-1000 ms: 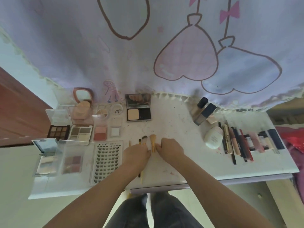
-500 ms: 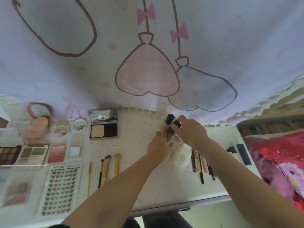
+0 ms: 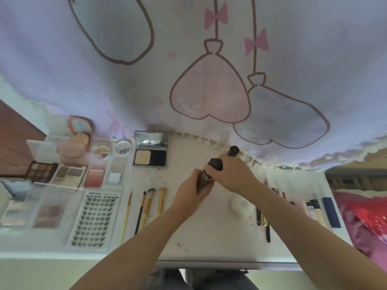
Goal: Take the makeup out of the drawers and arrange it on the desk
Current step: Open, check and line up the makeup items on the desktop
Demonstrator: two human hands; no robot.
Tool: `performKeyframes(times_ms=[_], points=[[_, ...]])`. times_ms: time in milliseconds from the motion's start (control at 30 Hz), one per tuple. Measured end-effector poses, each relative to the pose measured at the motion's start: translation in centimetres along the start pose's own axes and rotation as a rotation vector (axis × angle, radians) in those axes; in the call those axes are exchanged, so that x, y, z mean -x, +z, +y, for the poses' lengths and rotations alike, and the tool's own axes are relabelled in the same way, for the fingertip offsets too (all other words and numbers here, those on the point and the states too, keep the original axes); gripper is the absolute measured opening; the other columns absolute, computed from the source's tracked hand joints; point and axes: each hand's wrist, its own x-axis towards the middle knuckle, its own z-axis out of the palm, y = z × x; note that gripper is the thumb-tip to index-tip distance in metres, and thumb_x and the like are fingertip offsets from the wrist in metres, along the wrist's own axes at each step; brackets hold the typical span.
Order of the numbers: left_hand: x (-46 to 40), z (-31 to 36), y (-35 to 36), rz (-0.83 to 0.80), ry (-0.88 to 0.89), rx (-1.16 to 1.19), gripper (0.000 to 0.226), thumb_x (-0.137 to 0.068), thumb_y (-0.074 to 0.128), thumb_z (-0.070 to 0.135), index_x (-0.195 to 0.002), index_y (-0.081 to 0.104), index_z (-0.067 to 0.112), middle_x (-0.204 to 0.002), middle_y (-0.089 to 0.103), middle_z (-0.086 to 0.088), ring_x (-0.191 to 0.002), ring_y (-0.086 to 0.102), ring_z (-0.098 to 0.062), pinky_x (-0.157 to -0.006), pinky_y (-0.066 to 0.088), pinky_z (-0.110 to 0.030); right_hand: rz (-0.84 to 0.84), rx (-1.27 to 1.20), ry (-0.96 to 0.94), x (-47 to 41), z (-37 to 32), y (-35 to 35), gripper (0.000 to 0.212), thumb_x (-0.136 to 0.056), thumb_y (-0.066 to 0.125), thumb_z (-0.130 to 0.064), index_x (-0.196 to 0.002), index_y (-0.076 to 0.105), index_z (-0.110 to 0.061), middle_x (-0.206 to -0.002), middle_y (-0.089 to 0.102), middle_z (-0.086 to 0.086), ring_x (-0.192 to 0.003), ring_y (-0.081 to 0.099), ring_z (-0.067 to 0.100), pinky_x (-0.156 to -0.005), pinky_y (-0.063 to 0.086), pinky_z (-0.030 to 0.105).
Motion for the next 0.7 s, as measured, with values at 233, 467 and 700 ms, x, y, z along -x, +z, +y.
performKeyframes(times_ms=[233, 467, 700], points=[[2.7, -0.6, -7.6, -0.018, 0.082, -0.119, 0.015, -0.091, 0.053, 0.038, -0.087, 0.039, 0.034, -0.068, 0.049, 0.011, -0.058, 0.047, -0.001, -0.051, 0.037, -0.016, -0.052, -0.127, -0.081, 0.0, -5.7, 0.6, 0.04, -0.085, 0.049, -0.053, -0.07, 0.046, -0.017, -0.067, 0.051, -0.003, -0.059, 0.047, 0.012, -0.053, 0.036, 0.025], [6.1, -4.6, -12.1, 0.162, -0.027, -0.063, 0.014, -0.091, 0.058, 0.026, -0.087, 0.045, 0.03, -0.073, 0.058, 0.005, -0.06, 0.054, -0.003, -0.053, 0.041, -0.012, 0.038, -0.321, -0.142, -1.3, -7.3, -2.9, 0.028, -0.088, 0.051, -0.046, -0.092, 0.051, -0.018, -0.073, 0.062, -0.004, -0.061, 0.052, 0.011, -0.049, 0.037, 0.018], [3.2, -5.1, -14.9, 0.255, -0.118, -0.013, 0.02, -0.085, 0.065, 0.02, -0.099, 0.054, 0.029, -0.093, 0.054, 0.015, -0.084, 0.051, 0.003, -0.069, 0.037, -0.011, -0.157, -0.707, 0.177, -1.3, -6.7, 4.9, 0.025, -0.093, 0.053, -0.038, -0.096, 0.058, -0.015, -0.088, 0.058, 0.002, -0.077, 0.054, 0.016, -0.069, 0.045, 0.028]])
